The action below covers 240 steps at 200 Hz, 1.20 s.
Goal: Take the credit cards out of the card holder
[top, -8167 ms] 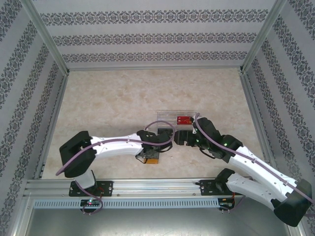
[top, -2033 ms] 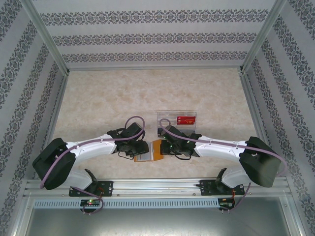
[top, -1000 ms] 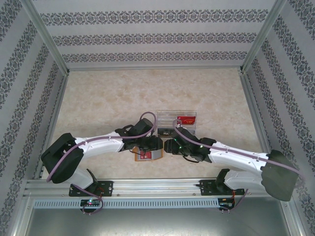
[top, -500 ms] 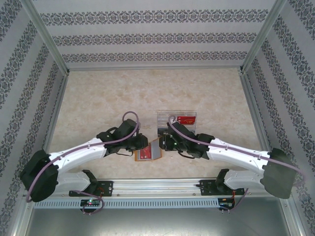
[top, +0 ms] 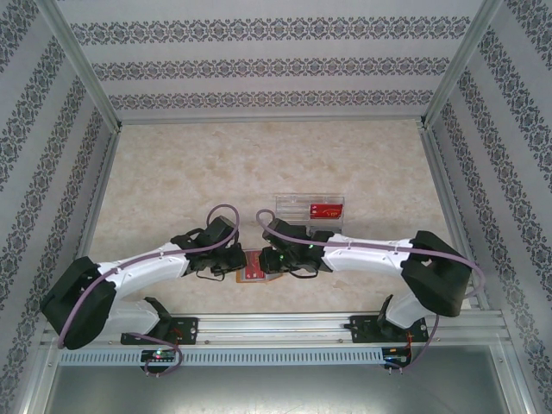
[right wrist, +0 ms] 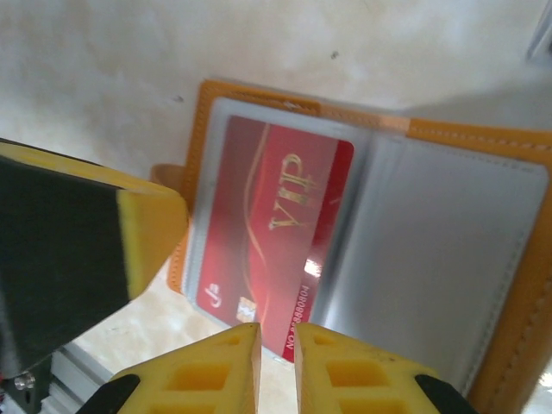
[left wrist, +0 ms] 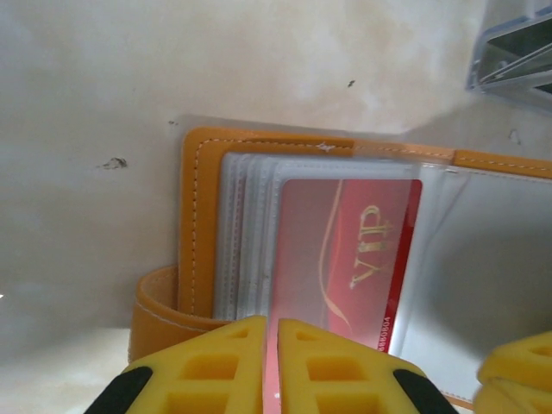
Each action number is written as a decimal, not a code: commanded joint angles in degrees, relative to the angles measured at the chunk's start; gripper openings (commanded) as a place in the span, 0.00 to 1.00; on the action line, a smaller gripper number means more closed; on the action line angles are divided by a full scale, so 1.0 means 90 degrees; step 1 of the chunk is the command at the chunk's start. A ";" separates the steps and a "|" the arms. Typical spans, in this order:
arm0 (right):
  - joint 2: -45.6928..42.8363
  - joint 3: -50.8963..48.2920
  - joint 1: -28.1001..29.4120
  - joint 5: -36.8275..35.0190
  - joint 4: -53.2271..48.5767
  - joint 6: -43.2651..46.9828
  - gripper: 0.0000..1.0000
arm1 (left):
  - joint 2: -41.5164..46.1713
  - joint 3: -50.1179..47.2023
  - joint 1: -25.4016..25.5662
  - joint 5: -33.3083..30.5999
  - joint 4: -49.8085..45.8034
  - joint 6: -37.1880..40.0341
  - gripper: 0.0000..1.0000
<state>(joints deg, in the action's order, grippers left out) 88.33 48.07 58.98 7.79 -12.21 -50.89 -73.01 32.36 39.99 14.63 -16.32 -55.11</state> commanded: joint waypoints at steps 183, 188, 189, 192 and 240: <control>0.0835 -0.0205 -0.0352 0.0706 0.0856 -0.0356 0.07 | -0.0299 -0.0228 -0.0039 -0.0020 0.0042 -0.0135 0.09; 0.0823 -0.0216 -0.0357 0.0700 0.0858 -0.0365 0.03 | -0.0302 -0.0218 -0.0036 -0.0063 -0.0016 -0.0145 0.07; 0.0821 -0.0220 -0.0360 0.0694 0.0853 -0.0368 0.03 | -0.0303 -0.0217 -0.0038 -0.0068 -0.0029 -0.0151 0.07; 0.0813 -0.0231 -0.0363 0.0696 0.0858 -0.0363 0.00 | -0.0305 -0.0208 -0.0039 -0.0115 -0.0093 -0.0166 0.05; 0.0518 -0.0480 -0.0435 0.0565 0.0779 -0.0398 0.00 | -0.0578 -0.0145 -0.0044 -0.0594 -0.0790 -0.0394 0.00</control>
<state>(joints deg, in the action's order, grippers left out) 94.80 45.87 55.83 13.82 -3.88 -54.13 -75.59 32.14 40.01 14.11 -16.93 -56.86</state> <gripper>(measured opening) 0.067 0.055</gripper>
